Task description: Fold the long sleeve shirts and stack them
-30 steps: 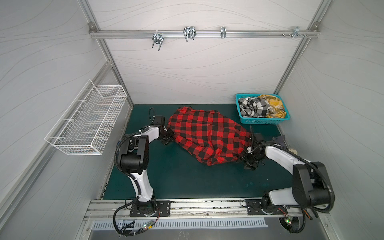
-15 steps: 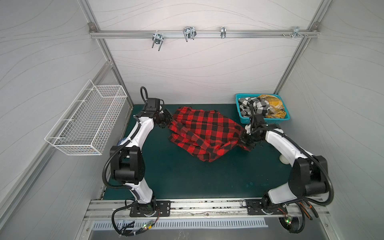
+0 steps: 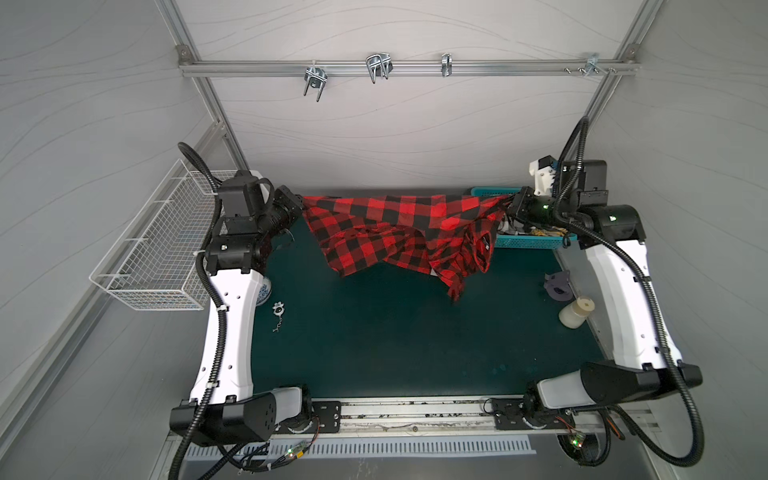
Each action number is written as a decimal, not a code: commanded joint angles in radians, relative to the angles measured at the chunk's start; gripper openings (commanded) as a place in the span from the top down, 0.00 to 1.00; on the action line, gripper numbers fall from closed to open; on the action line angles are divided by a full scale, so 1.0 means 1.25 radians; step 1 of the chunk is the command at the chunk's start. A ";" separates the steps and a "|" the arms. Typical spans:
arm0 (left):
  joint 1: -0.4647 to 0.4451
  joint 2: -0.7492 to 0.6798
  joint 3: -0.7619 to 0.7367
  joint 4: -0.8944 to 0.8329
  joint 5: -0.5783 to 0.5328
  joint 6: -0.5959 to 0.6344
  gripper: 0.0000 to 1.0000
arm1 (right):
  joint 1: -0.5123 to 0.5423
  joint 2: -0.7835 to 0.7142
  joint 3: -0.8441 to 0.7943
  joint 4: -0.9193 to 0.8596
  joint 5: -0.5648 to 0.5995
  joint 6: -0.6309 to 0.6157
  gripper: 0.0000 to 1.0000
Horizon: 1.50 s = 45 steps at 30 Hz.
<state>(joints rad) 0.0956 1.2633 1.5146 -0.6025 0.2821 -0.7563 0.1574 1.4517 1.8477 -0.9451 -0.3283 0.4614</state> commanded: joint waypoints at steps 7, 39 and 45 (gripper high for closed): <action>-0.041 0.036 -0.399 0.113 0.061 -0.039 1.00 | 0.014 0.187 -0.205 -0.048 0.074 -0.057 0.44; -0.038 0.113 -0.423 0.186 0.113 -0.081 1.00 | 0.196 0.363 -0.406 0.055 0.301 -0.003 0.70; -0.038 0.113 -0.414 0.185 0.106 -0.080 1.00 | 0.209 0.188 -0.522 -0.021 0.316 0.020 0.91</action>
<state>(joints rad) 0.0448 1.3960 0.9539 -0.3843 0.4171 -0.8673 0.4084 1.8236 1.2560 -0.8585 0.0479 0.4786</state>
